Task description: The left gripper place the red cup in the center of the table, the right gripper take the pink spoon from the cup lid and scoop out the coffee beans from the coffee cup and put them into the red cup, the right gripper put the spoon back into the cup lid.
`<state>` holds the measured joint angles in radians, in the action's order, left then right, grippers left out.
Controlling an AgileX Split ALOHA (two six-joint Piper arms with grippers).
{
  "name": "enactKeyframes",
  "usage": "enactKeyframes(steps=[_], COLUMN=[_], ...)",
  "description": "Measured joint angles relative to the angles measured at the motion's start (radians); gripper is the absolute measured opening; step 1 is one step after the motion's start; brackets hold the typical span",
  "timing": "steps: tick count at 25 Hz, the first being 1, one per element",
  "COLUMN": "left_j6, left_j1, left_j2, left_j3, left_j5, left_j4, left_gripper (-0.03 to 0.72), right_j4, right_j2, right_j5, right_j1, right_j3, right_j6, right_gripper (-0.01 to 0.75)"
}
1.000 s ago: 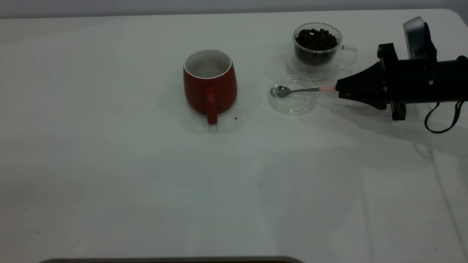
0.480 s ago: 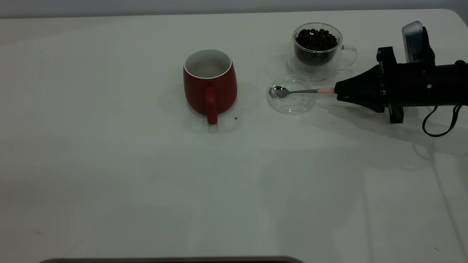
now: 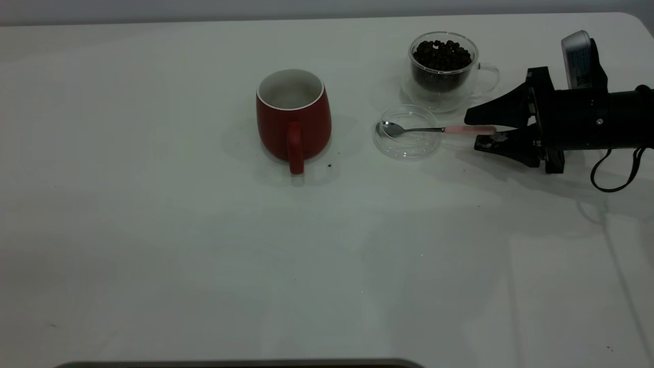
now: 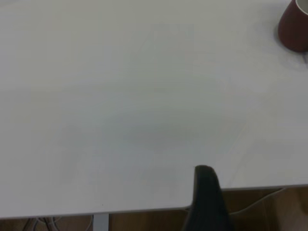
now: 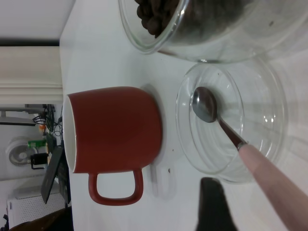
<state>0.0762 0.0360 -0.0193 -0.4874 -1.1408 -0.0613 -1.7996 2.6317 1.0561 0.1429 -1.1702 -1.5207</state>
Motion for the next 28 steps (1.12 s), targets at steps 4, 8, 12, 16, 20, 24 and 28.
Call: enactKeyframes(steps=[4,8,12,16,20,24,28], left_j6=[0.0,-0.001,-0.001,-0.001,-0.001,-0.001,-0.001], left_j1=[0.0,0.0,0.0,0.0,0.0,0.0,0.0], left_j2=[0.0,0.0,0.0,0.0,0.0,0.0,0.0], left_j3=[0.0,0.0,0.0,0.0,0.0,0.0,0.0], left_j5=[0.0,0.0,0.0,0.0,0.0,0.0,0.0], left_j4=[0.0,0.0,0.0,0.0,0.0,0.0,0.0], left_gripper=[0.586,0.586,0.586,0.586,0.586,0.586,0.586], right_j4=[0.02,0.12,0.326,0.615,0.85,1.08,1.294], right_j2=[-0.002,-0.042,-0.135,-0.257,-0.434,-0.639,-0.85], right_j5=[-0.004,-0.043,-0.112,-0.183,-0.186,-0.118,0.027], right_j1=[0.01,0.054,0.112,0.15,0.146,0.104,0.044], right_j3=[0.0,0.0,0.001,0.004,0.011,0.011,0.012], right_j6=[0.016,0.104,0.328,0.578,0.807,1.022,1.201], right_gripper=[0.574,0.577,0.577,0.577,0.577,0.577,0.574])
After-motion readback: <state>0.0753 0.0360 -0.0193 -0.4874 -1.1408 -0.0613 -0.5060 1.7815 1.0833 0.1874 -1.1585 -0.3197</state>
